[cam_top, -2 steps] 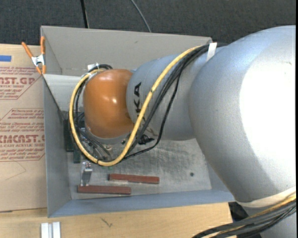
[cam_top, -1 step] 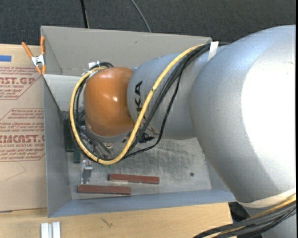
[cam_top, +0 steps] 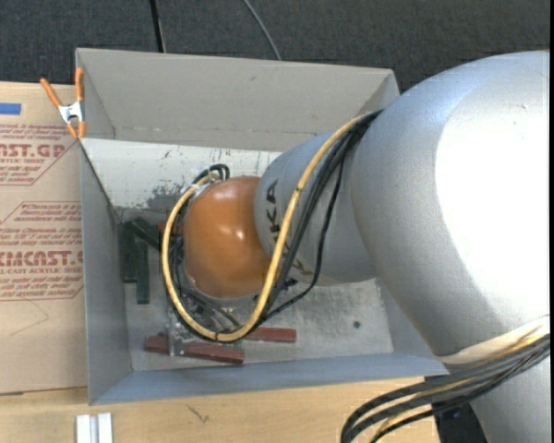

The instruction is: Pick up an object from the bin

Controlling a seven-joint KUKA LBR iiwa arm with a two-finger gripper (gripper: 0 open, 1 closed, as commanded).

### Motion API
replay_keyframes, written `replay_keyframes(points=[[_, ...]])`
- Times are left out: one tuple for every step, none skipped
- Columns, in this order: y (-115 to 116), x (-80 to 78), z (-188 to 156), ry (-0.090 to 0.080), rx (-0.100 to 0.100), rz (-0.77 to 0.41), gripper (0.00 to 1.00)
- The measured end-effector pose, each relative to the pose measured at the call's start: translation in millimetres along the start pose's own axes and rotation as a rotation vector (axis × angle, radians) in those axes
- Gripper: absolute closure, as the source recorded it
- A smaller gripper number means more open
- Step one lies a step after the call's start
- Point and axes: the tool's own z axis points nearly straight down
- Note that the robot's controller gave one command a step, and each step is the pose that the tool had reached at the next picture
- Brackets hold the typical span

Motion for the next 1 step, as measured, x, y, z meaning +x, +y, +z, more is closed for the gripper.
replay_keyframes(points=[[-1.9,-4.8,1.0,-0.022,-0.002,0.004,0.00]])
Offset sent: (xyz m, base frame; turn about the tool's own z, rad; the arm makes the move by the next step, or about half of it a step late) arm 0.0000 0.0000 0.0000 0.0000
